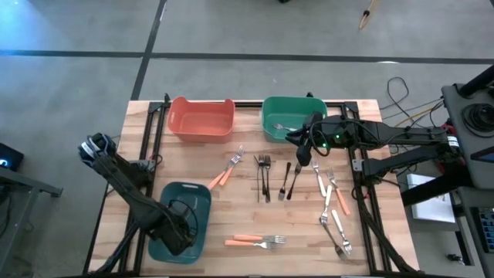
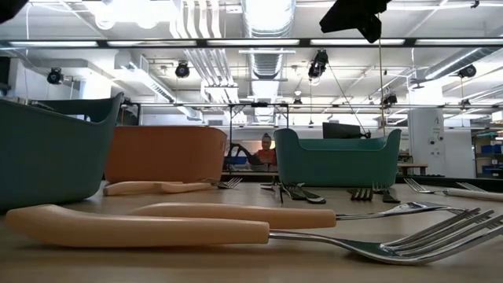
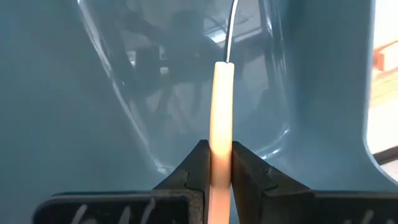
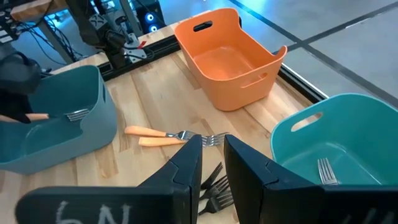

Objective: Sort silverware by color (type)
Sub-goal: Put the orange fork into the blue-green bin

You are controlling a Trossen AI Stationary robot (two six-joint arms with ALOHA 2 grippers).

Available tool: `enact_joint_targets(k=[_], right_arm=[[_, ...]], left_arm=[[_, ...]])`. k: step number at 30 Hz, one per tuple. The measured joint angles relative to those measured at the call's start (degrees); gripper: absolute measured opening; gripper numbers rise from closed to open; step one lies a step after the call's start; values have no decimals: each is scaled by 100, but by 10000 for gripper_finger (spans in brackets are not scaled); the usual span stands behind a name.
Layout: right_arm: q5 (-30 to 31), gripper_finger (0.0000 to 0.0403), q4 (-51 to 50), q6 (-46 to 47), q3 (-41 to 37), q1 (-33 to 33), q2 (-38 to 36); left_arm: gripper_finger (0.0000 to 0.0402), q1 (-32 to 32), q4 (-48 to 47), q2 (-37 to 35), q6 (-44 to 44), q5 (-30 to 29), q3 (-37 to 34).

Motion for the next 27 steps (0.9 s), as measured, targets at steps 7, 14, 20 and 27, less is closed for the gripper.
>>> enact_joint_targets(k=[7,14,20,27], right_arm=[[2,59,0,5,0,0,0],[4,59,-1,5,0,0,0],[4,59,-2,-11,0,0,0],[4,59,-2,-11,0,0,0]], left_arm=[[24,128,398,0,-26,62,-269],[24,196,427,0,25,164,-342],[24,228,425,0,113,156,-477],[24,221,562,0,120,157,-712]])
